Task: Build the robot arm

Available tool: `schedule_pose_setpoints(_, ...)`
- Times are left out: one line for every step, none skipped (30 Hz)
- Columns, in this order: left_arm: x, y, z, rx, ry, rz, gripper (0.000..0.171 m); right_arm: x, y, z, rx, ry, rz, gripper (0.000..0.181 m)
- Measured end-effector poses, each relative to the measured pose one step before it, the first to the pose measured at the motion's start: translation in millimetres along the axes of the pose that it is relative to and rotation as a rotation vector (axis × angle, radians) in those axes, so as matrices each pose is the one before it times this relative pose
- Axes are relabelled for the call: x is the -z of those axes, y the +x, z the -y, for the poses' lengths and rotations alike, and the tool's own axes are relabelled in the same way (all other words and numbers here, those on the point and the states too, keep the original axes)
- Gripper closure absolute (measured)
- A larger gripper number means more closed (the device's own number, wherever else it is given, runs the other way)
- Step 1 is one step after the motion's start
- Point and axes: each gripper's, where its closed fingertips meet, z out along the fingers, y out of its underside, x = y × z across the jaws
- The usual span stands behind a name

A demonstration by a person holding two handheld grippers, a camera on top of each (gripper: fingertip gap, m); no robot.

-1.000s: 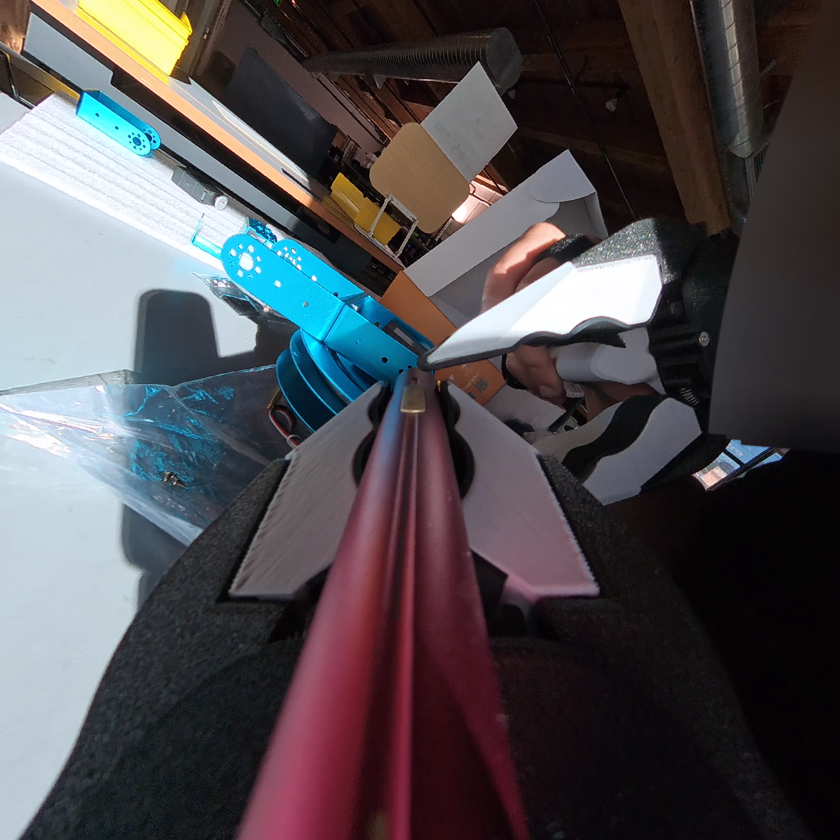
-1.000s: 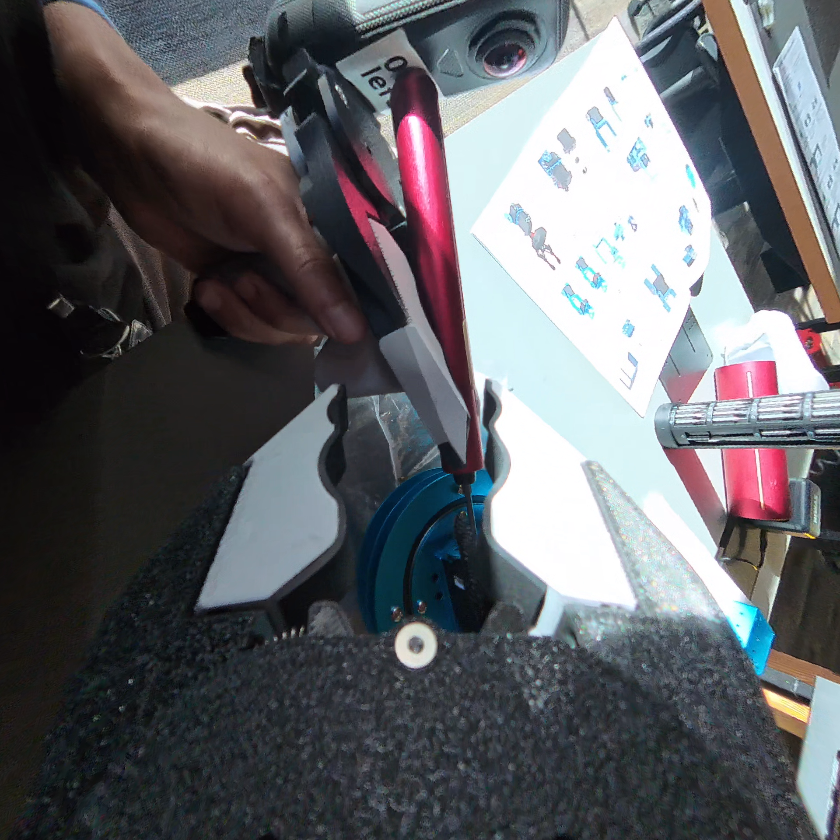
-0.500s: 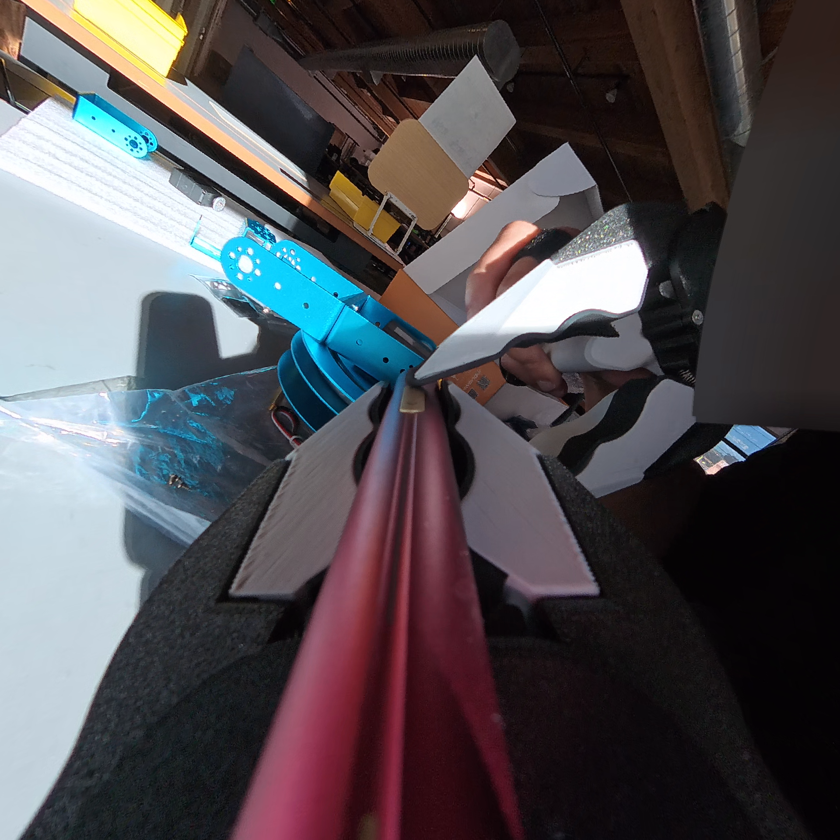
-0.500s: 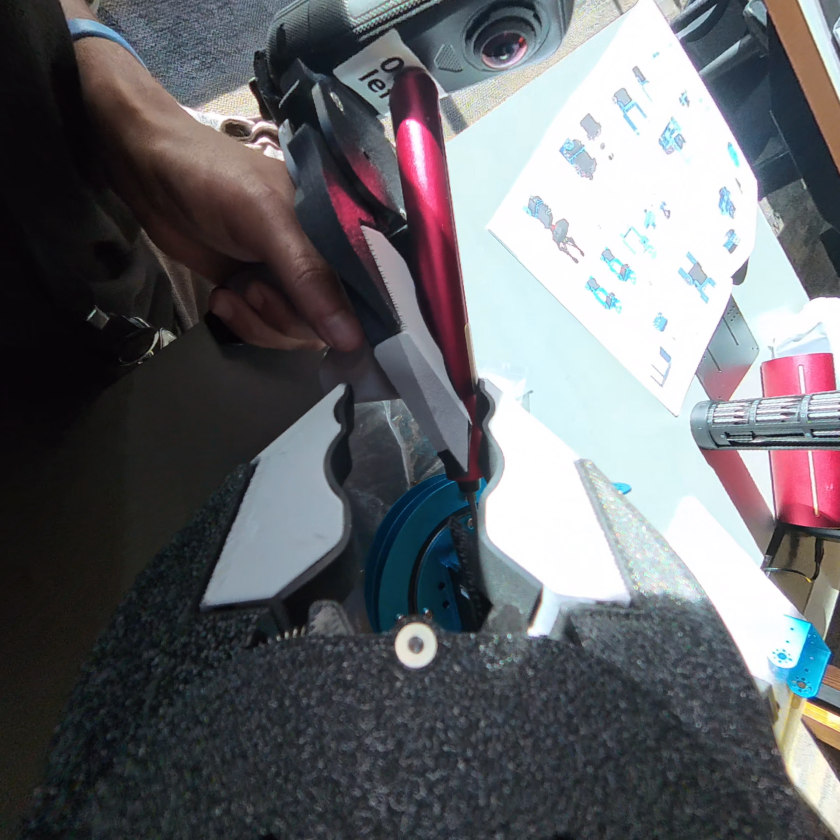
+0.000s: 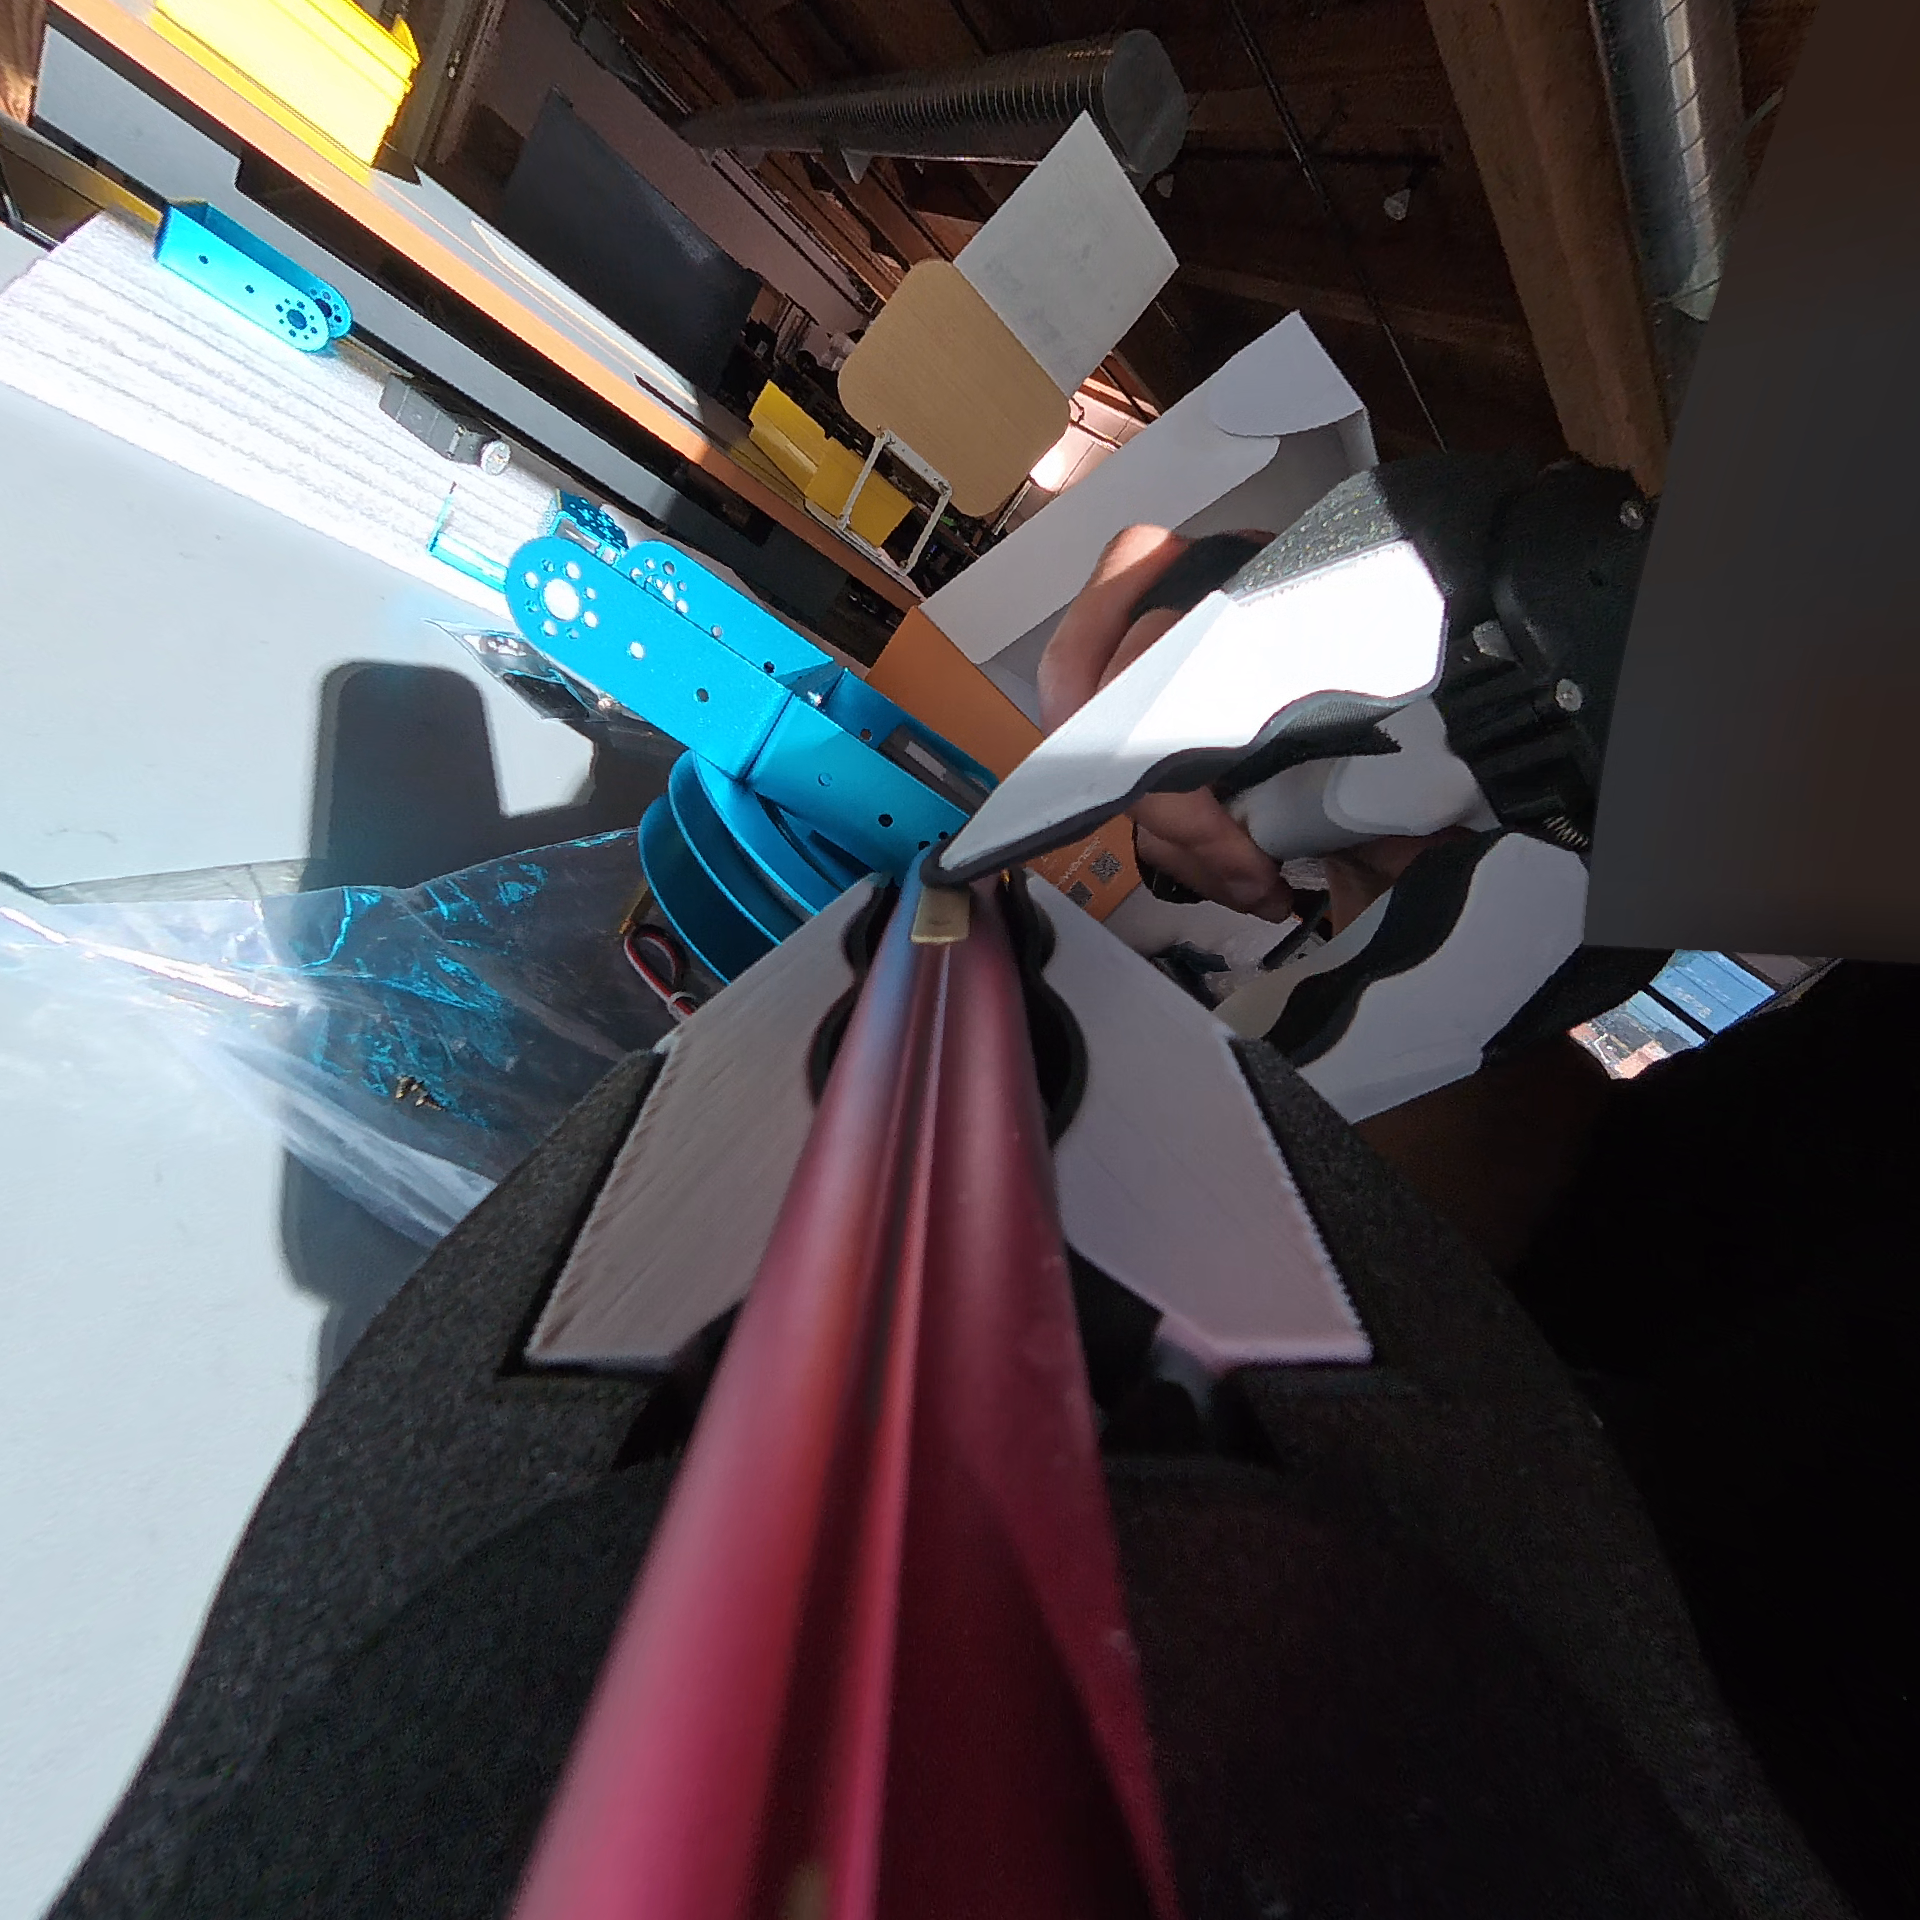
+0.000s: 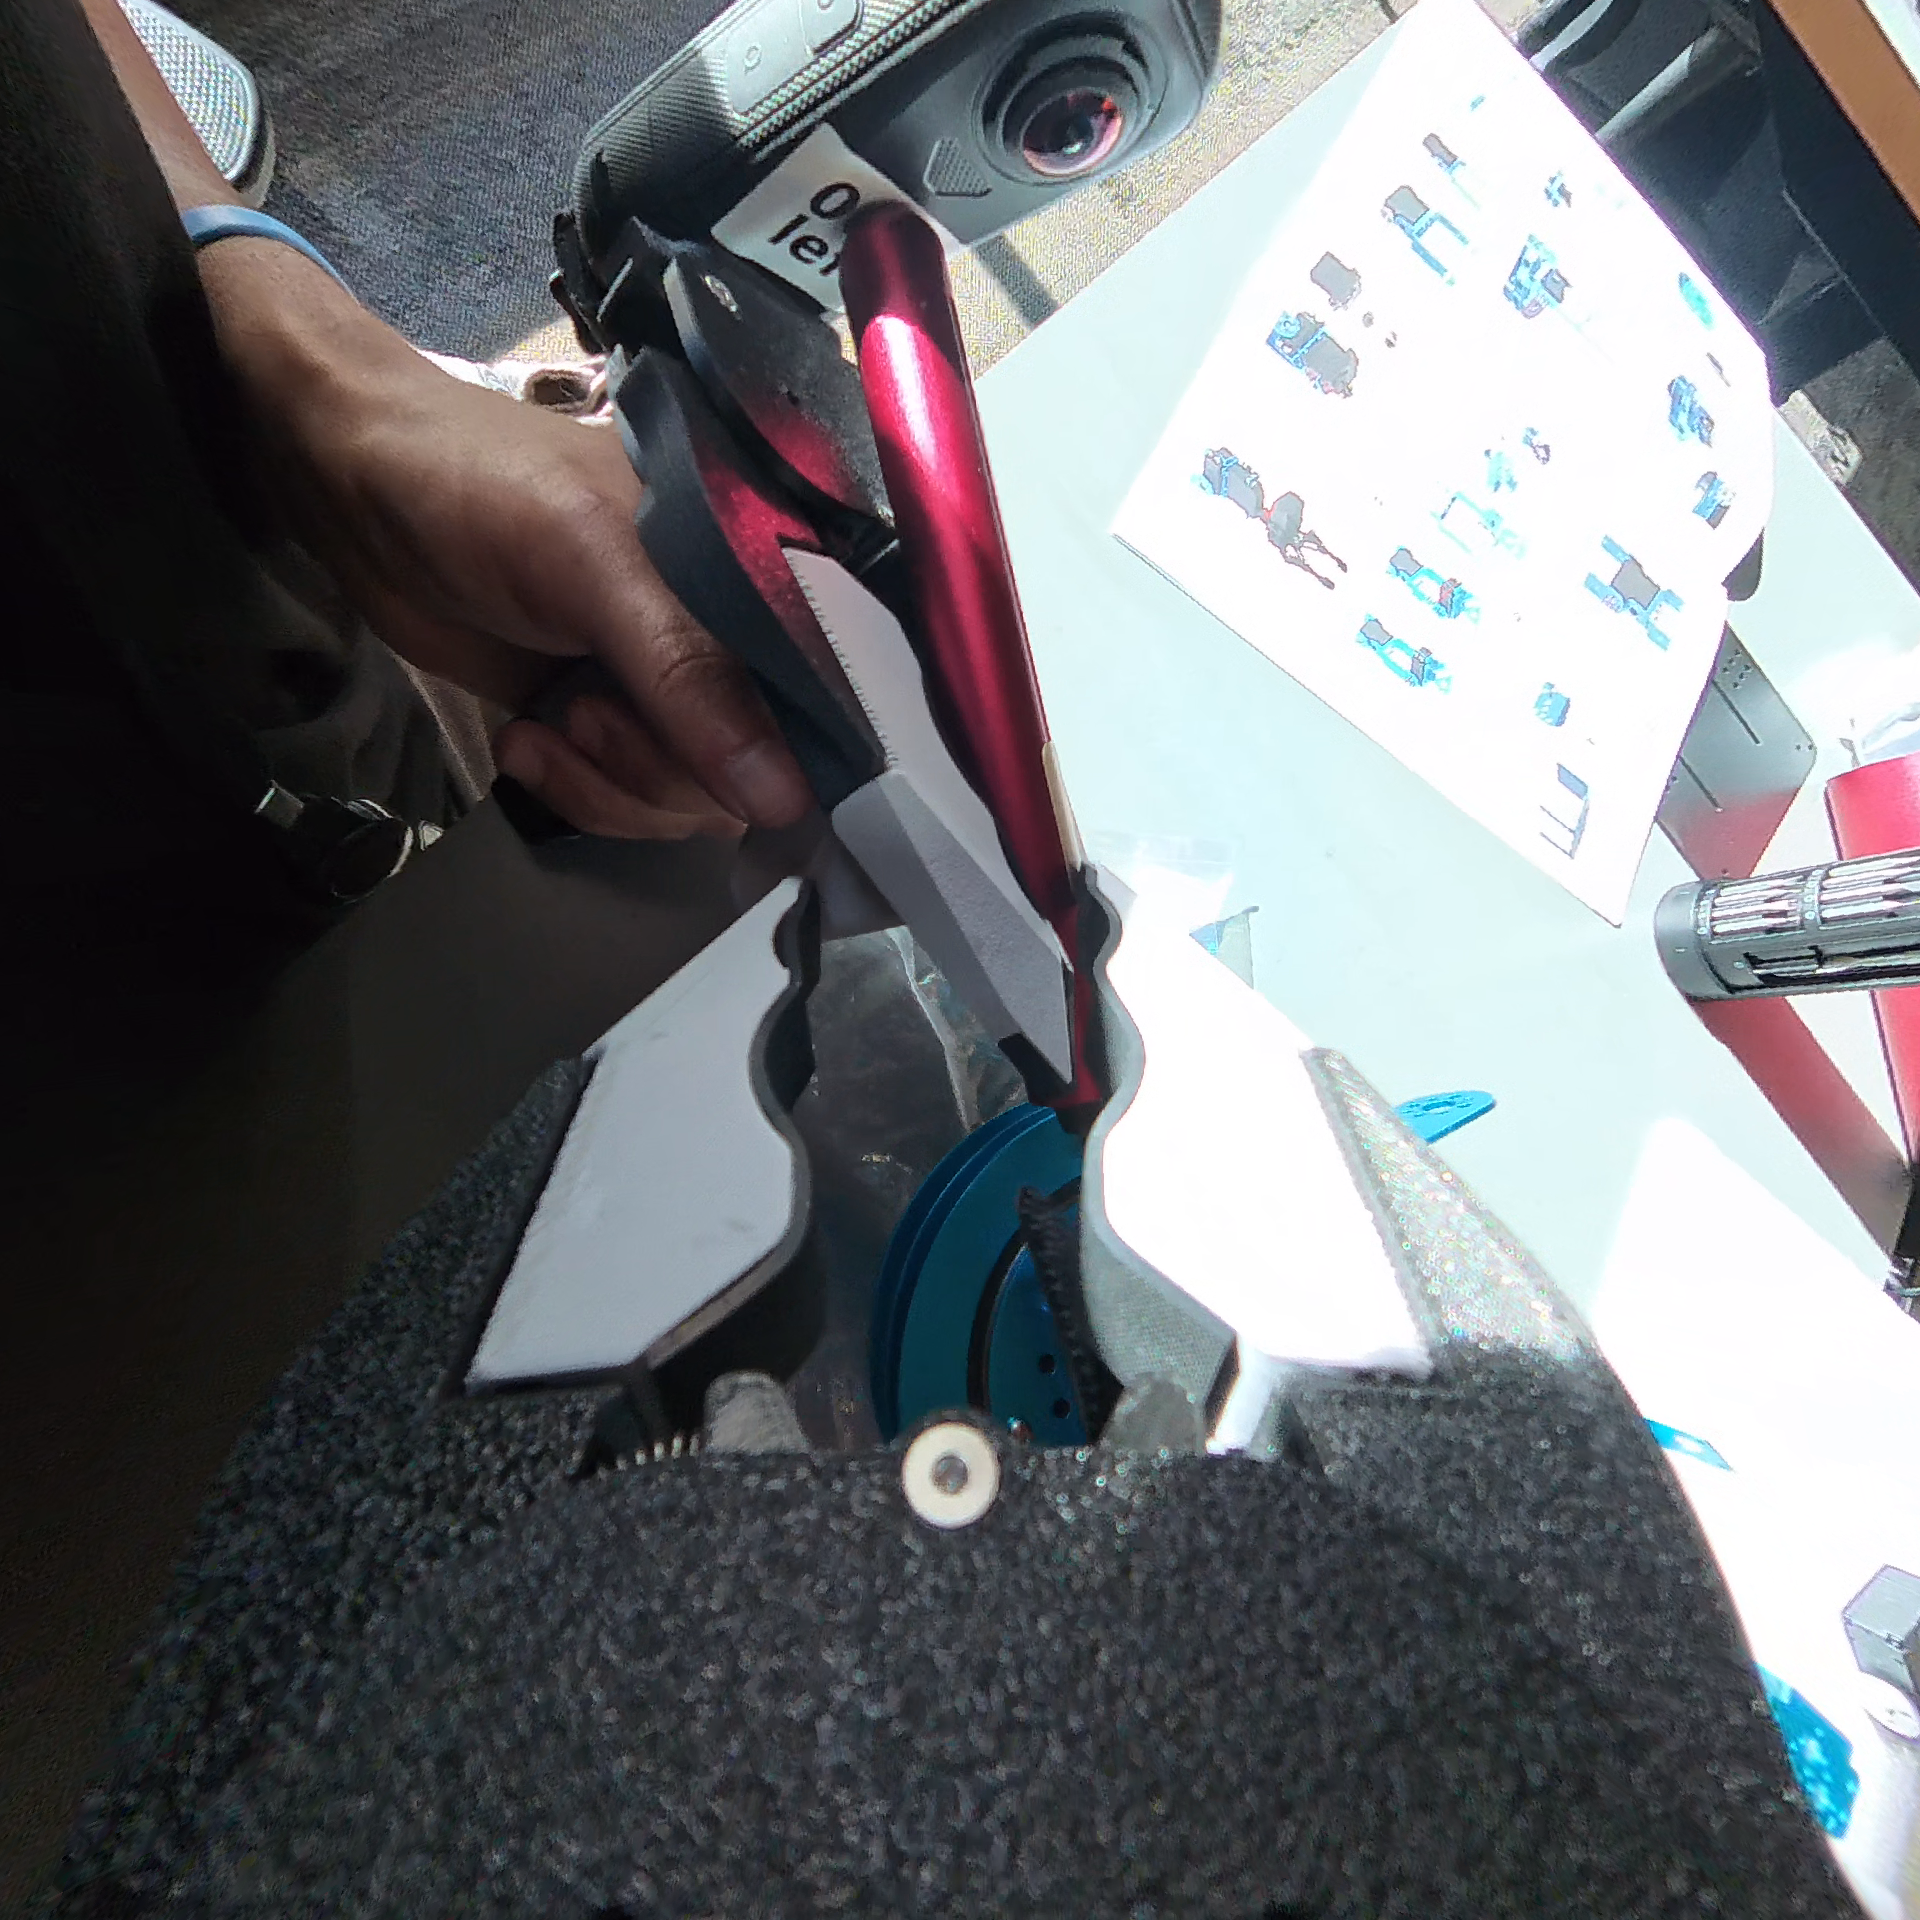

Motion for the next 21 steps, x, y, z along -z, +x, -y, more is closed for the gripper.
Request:
schedule_pose_setpoints(-0.06,0.27,-0.05,-0.0026,0.00029,-0.0001,0.15,0.44,0.28,0.19,-0.0059,0.0008,0.0043,0.133)
schedule_pose_setpoints(-0.14,0.62,0.28,-0.0077,-0.00115,0.0004,0.15,0.97,0.57,0.17,0.0122,-0.0024,0.0023,0.134)
schedule_pose_setpoints(-0.01,0.42,0.19,-0.019,-0.00306,0.0041,0.151,1.02,0.34,0.26,0.0272,-0.0068,-0.0031,0.135)
schedule_pose_setpoints(0.0,0.27,0.33,-0.0134,-0.002,0.0024,0.15,1.3,0.44,-0.72,0.0387,-0.0129,-0.005,0.135)
schedule_pose_setpoints(-0.02,0.17,0.16,-0.0056,-0.00118,0.0038,0.15,2.25,0.8,-1.65,0.0337,-0.0193,-0.0066,0.137)
schedule_pose_setpoints(-0.12,0.35,-0.1,-0.0051,-0.00096,0.002,0.15,0.77,0.08,-0.58,0.0111,-0.0096,-0.0023,0.138)
schedule_pose_setpoints(0.11,-0.14,-0.09,0.0008,0.00045,-0.0019,0.15,-0.29,-0.09,-0.23,0.008,-0.006,-0.0011,0.137)
schedule_pose_setpoints(-0.06,-0.2,0.03,0.0103,-0.00131,-0.0056,0.15,-0.14,0.17,-1.01,0.0126,-0.0086,-0.0011,0.137)
schedule_pose_setpoints(-0.21,-0.26,0.16,0.0044,-0.0013,-0.0032,0.15,-0.37,0.31,-0.44,0.0149,-0.0046,-0.0016,0.137)
schedule_pose_setpoints(-0.27,-0.2,0.29,-0.0048,-0.00066,-0.0001,0.149,-0.27,0.62,0.09,0.0122,-0.0017,0.0021,0.136)
schedule_pose_setpoints(-0.31,-0.17,0.04,-0.005,-0.00145,-0.0003,0.15,-0.2,0.42,-0.22,0.0026,-0.0066,0.0074,0.136)
schedule_pose_setpoints(0.05,-0.11,-0.16,0.0034,0.00009,-0.0019,0.15,-0.29,0.05,-0.1,0.0027,-0.0048,0.0095,0.136)
schedule_pose_setpoints(0.2,-0.41,0.01,0.0034,0.0009,-0.0002,0.151,-0.77,0.08,0.06,0.0006,-0.0014,0.0091,0.136)
schedule_pose_setpoints(0.38,-0.28,-0.01,0.004,0.00117,-0.0001,0.151,-0.74,0.05,0.06,-0.0093,0.0006,0.0104,0.136)
schedule_pose_setpoints(0.16,-0.1,-0.27,0.0011,0.00082,0.0003,0.151,-0.31,-0.2,-0.02,-0.0057,-0.0006,0.0087,0.136)
schedule_pose_setpoints(0.03,0.01,-0.16,-0.0005,0.00068,0.0011,0.151,-0.13,-0.28,-0.18,-0.0048,-0.0017,0.0086,0.136)
schedule_pose_setpoints(-0.01,-0.07,-0.13,-0.0007,0.00008,0.0003,0.151,-0.01,-1.08,0.14,-0.0091,-0.0019,0.0154,0.134)
schedule_pose_setpoints(0.12,-0.17,-0.11,0.0014,0.00014,-0.0004,0.151,-0.01,0.47,0.26,-0.0145,-0.0005,0.0094,0.135)
schedule_pose_setpoints(-0.01,-0.18,-0.01,0.004,-0.00026,-0.0019,0.149,-0.2,0.86,0.33,-0.0107,0.0006,0.0056,0.137)
schedule_pose_setpoints(0.16,-0.35,0.04,0.0024,-0.00011,-0.0003,0.15,-0.5,0.56,0.24,-0.0002,-0.0012,0.0013,0.138)
schedule_pose_setpoints(-0.01,-0.13,0.0,0.0043,-0.00011,-0.0031,0.151,-0.41,0.14,0.01,-0.0017,-0.0041,0.0013,0.138)
